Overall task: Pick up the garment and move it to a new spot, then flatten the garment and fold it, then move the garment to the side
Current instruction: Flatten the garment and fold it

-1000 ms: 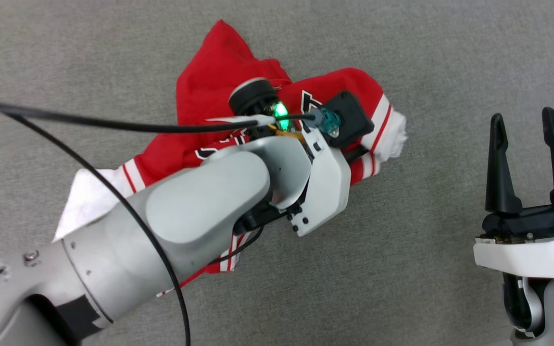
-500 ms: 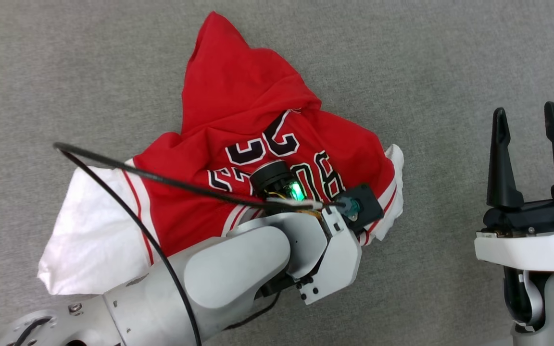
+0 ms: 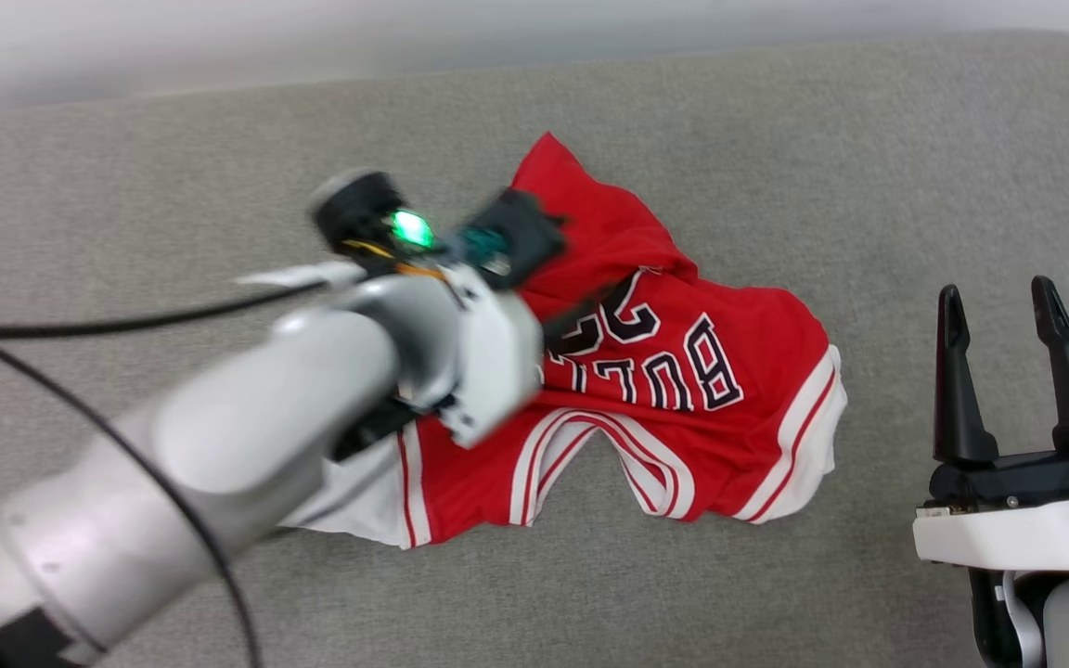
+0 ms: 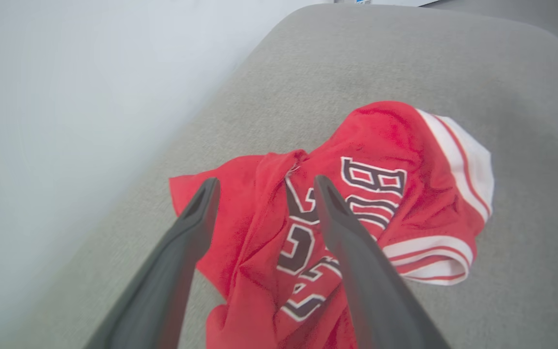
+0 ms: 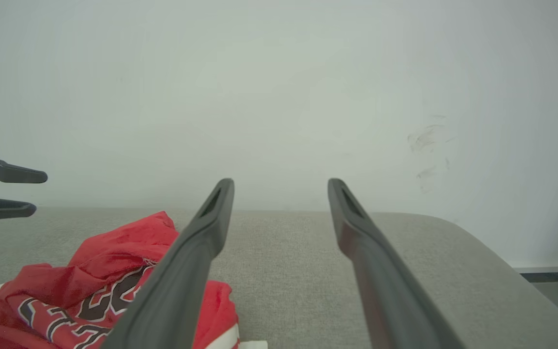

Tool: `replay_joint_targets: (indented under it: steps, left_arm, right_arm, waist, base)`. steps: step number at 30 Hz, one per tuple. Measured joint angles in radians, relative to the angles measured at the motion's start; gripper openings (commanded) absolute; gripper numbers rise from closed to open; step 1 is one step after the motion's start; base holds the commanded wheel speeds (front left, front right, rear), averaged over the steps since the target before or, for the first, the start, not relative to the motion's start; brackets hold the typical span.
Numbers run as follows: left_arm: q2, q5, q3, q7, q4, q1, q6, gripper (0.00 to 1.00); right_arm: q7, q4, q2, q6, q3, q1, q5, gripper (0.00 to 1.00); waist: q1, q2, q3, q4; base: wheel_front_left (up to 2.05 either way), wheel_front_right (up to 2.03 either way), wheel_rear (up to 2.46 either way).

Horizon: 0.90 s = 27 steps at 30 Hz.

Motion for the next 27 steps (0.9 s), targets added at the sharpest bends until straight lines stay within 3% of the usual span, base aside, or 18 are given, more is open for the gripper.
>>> replay_joint_targets:
  steps: [4, 10, 14, 20, 27]
  left_arm:
    - [0.126, -0.038, 0.027, 0.080, -0.027, -0.012, 0.011, 1.00]
    - [0.307, -0.163, 0.017, 0.309, -0.078, 0.028, 0.017, 1.00]
    - [0.393, -0.254, 0.008, 0.433, -0.108, 0.064, 0.018, 1.00]
    - [0.436, -0.343, -0.012, 0.521, -0.100, 0.121, 0.032, 1.00]
    - [0.401, -0.338, -0.050, 0.538, -0.011, 0.173, 0.031, 1.00]
  right_arm:
    - [0.000, 0.002, 0.000, 0.000, -0.002, 0.011, 0.000, 1.00]
    - [0.000, 0.001, 0.000, 0.000, 0.002, 0.020, 0.000, 1.00]
    - [0.000, -0.005, 0.000, 0.000, 0.000, 0.020, 0.000, 1.00]
    - [0.000, -0.010, 0.000, 0.000, 0.000, 0.015, 0.000, 1.00]
    - [0.000, -0.012, 0.000, 0.000, 0.007, -0.008, -0.007, 1.00]
  waist:
    - [-0.0001, 0.0000, -0.029, 0.022]
    - [-0.0001, 0.0000, -0.044, 0.035]
    - [-0.0001, 0.0000, -0.034, 0.038]
    - [-0.0001, 0.0000, -0.004, 0.037]
    - [-0.0001, 0.0000, 0.033, 0.020]
  base:
    - [0.00, 0.00, 0.00]
    - [0.00, 0.00, 0.00]
    - [0.00, 0.00, 0.00]
    - [0.00, 0.00, 0.00]
    - [0.00, 0.00, 0.00]
